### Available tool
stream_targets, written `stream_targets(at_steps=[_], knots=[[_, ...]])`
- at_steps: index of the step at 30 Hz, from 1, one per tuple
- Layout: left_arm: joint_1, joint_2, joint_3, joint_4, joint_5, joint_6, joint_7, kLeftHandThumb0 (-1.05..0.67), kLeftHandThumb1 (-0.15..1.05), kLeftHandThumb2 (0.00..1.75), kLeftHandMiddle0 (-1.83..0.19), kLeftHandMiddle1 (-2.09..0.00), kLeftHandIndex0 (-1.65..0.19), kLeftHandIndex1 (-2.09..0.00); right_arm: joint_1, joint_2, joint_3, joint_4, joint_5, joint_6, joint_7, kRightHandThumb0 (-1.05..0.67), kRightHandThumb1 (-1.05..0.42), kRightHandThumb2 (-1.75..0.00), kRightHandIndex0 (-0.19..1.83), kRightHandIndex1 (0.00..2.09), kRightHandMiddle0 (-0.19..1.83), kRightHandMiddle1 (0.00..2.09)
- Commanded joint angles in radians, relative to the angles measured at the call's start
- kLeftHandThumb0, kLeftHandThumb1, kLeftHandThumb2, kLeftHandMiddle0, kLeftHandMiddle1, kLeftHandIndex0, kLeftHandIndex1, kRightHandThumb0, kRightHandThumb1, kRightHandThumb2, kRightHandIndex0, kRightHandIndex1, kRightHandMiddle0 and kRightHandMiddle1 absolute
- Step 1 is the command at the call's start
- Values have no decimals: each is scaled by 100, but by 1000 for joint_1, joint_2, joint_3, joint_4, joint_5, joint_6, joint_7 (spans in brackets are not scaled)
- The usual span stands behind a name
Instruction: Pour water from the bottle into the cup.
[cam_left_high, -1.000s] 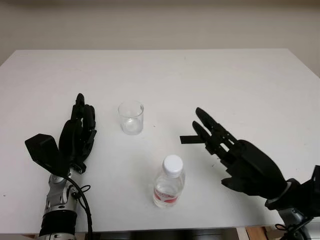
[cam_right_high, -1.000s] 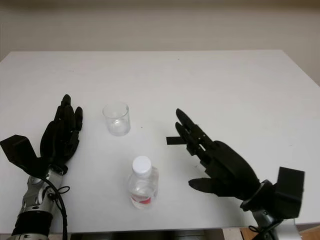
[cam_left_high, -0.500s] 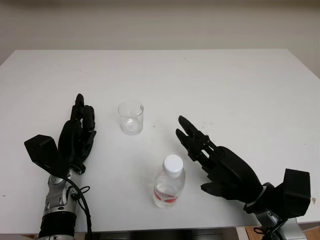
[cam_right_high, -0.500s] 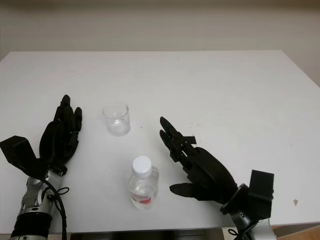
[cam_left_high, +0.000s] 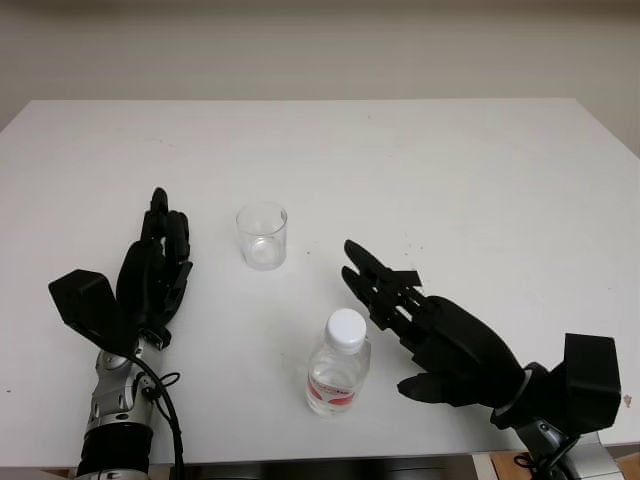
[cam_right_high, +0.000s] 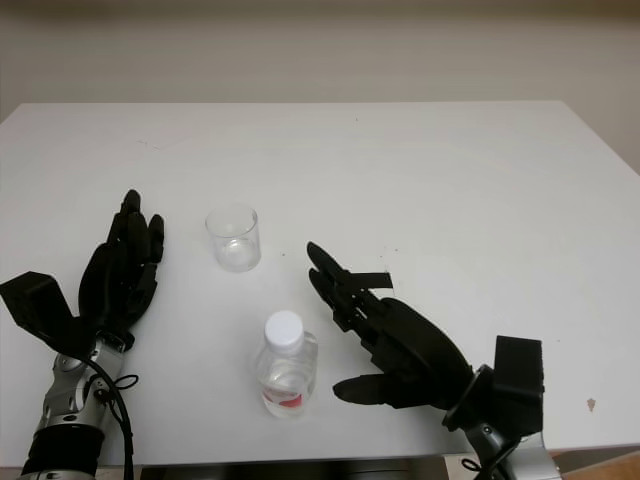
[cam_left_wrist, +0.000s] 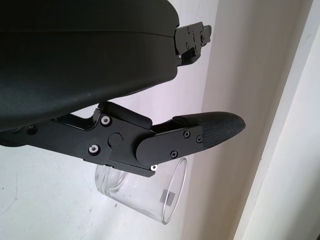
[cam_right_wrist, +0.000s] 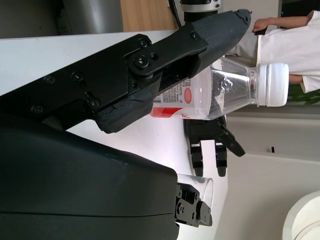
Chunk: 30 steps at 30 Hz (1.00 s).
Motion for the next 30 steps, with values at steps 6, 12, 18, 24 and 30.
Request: stream_targets(at_steps=[6, 12, 18, 24, 30], knots=[[7, -3, -1, 9, 2, 5, 6, -71, 105, 61, 14, -6, 18, -5, -11, 7, 23, 7, -3, -36, 22, -99, -92, -6, -19, 0, -19, 0], [8, 1, -3, 9, 5, 3, 7, -71, 105, 61, 15, -5, 18, -5, -27, 20, 42, 26, -16, -55, 19, -102, -95, -6, -19, 0, -19, 0], [11, 3, 0, 6, 0, 3, -1, -71, 105, 62, 16, -5, 19, -5, -56, 51, 66, 62, -33, -90, 16, -102, -95, -6, -19, 0, -19, 0], [11, 1, 3, 2, -2, 9, 9, -72, 105, 60, 15, -5, 18, -5, -84, 74, 91, 91, -51, -107, 15, -101, -95, -5, -19, 0, -19, 0], [4, 0, 5, 12, -2, 3, 11, -72, 105, 59, 14, -6, 18, -6, -103, 81, 113, 103, -71, -114, 15, -101, -95, -5, -19, 0, -19, 0]])
